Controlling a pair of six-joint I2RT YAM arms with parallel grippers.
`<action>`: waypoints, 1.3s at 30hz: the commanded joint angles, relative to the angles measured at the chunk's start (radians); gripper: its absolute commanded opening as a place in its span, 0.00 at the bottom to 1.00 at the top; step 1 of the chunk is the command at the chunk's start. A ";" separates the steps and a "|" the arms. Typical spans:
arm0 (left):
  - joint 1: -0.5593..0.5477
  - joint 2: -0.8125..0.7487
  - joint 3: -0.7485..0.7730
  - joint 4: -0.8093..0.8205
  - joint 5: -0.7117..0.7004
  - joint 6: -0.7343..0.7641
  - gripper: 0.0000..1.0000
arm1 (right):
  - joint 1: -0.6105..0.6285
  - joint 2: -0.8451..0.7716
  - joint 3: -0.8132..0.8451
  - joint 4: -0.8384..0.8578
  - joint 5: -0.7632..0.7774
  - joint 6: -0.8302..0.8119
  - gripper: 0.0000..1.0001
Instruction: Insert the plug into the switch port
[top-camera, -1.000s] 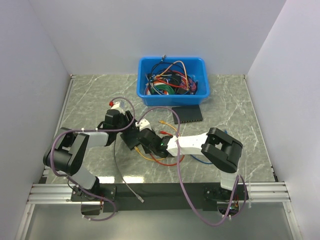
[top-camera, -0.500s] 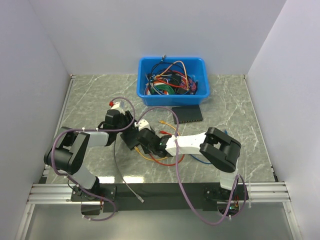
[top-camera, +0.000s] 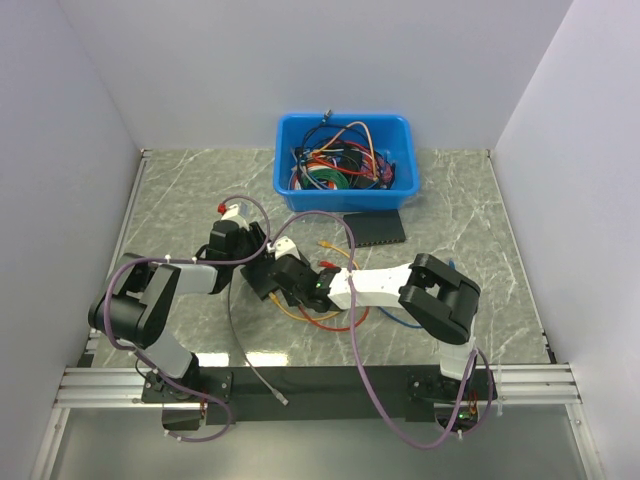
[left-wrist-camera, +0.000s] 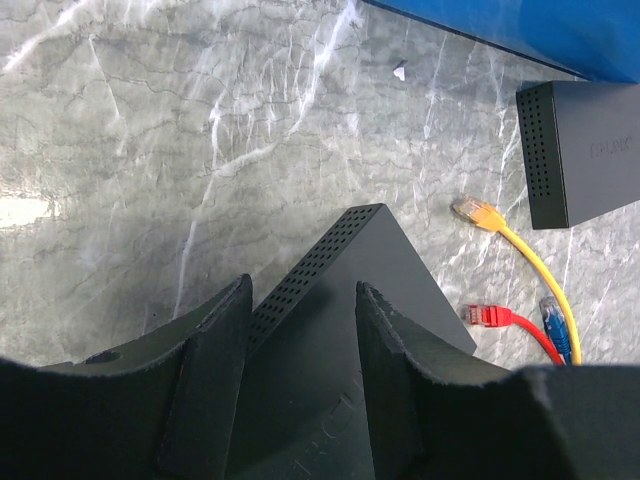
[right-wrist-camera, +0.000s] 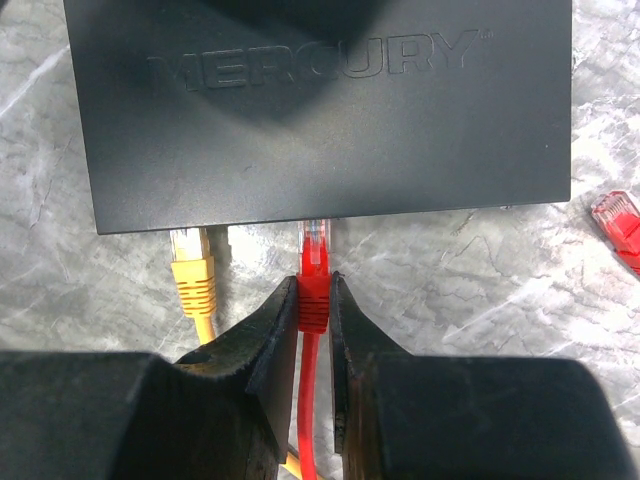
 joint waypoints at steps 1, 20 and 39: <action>-0.010 0.022 -0.024 -0.033 0.050 -0.005 0.51 | -0.012 -0.024 0.069 0.083 0.065 0.009 0.00; -0.010 0.038 -0.026 -0.030 0.064 -0.003 0.50 | -0.009 -0.024 0.053 0.166 0.052 0.049 0.00; -0.010 0.065 -0.012 -0.028 0.099 0.012 0.49 | -0.009 0.025 0.034 0.244 0.109 -0.067 0.00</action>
